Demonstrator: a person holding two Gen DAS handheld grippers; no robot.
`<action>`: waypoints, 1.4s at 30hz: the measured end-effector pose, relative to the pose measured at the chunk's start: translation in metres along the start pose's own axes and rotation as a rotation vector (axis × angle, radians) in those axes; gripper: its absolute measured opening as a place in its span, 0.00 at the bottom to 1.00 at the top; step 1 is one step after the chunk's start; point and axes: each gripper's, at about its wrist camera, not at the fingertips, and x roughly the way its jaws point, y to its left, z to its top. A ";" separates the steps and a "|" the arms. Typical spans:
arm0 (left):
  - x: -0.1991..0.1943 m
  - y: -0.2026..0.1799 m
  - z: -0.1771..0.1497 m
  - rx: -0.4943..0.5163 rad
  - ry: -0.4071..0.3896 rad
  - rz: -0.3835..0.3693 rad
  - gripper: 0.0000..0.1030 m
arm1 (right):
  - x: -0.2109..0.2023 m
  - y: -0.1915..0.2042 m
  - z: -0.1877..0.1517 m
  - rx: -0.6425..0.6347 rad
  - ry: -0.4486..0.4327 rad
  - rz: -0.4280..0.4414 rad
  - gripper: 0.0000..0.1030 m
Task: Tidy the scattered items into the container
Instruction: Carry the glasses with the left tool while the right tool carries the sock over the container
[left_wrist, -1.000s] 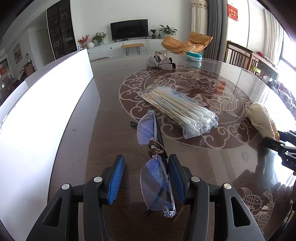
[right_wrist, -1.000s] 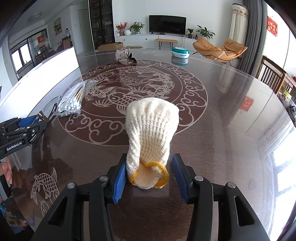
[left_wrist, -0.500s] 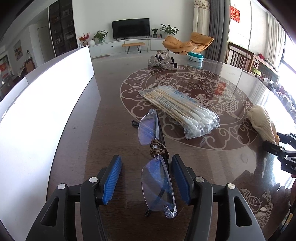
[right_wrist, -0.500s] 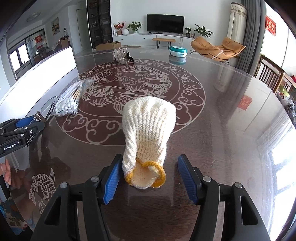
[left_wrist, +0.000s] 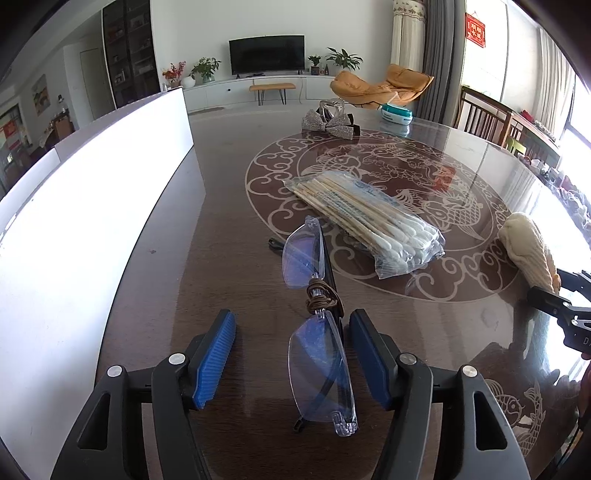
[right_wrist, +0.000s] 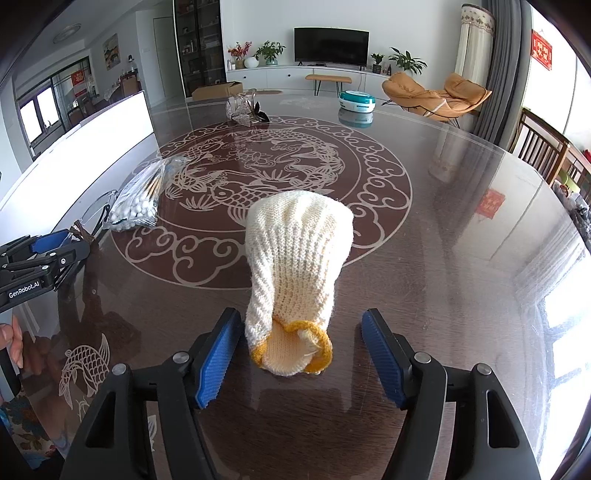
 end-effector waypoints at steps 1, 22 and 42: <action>0.004 -0.002 0.002 0.015 0.029 -0.025 0.96 | -0.002 -0.004 -0.001 0.016 -0.004 0.034 0.69; 0.003 0.005 0.025 0.115 0.130 -0.135 0.22 | 0.003 -0.001 0.040 -0.050 0.113 0.112 0.39; -0.162 0.129 0.054 -0.101 -0.142 -0.135 0.21 | -0.054 0.147 0.105 -0.212 -0.005 0.374 0.39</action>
